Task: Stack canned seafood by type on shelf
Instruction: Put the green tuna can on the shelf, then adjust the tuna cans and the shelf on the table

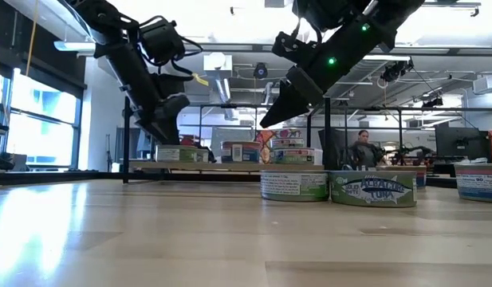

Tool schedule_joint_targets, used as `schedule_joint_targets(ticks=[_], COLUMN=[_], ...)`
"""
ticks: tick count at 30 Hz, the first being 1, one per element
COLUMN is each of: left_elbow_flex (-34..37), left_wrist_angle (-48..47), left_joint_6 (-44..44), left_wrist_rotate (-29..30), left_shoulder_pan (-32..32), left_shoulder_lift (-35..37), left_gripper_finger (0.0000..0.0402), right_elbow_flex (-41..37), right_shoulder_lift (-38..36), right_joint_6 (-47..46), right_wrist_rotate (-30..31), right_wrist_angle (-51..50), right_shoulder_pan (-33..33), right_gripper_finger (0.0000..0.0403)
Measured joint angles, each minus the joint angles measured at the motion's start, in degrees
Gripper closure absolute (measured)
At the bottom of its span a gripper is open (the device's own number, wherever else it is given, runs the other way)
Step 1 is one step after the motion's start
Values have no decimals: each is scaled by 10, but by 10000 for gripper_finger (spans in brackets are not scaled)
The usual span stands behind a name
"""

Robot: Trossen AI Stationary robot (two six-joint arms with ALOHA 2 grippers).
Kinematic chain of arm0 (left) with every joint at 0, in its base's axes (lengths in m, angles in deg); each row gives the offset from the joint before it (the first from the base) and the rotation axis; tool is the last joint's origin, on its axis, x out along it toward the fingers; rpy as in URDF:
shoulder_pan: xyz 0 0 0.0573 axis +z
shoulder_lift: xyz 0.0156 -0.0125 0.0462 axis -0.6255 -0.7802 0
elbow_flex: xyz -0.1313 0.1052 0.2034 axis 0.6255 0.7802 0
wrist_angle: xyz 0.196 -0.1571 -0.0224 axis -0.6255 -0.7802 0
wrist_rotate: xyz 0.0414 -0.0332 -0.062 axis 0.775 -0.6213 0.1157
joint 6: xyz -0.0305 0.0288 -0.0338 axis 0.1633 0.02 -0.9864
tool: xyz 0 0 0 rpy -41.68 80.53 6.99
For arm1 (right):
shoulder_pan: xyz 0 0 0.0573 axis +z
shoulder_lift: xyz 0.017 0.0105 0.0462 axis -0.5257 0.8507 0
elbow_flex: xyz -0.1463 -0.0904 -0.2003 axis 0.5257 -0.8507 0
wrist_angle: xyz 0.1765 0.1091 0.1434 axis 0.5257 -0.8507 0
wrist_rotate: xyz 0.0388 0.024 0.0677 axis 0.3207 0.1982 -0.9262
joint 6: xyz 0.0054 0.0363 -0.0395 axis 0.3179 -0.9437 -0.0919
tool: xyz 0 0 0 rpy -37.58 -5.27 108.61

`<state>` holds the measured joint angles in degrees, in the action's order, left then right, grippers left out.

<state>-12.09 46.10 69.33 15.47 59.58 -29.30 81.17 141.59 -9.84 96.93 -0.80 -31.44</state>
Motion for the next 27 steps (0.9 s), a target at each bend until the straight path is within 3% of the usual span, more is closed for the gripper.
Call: schedule_joint_targets(ticks=[11,18,27], left_elbow_flex=[0,0,0], left_wrist_angle=[36,48,77], left_joint_6=[29,31,24], left_wrist_rotate=[-16,-33,-102], left_shoulder_pan=[13,13,12], left_shoulder_lift=[-5,-5,-6], left_gripper_finger=[390,399,401], right_elbow_flex=[0,0,0], right_shoulder_lift=[0,0,0], right_joint_6=[0,0,0], right_wrist_rotate=[0,0,0], right_wrist_angle=[0,1,1], right_shoulder_pan=[0,0,0], right_gripper_finger=[6,6,6])
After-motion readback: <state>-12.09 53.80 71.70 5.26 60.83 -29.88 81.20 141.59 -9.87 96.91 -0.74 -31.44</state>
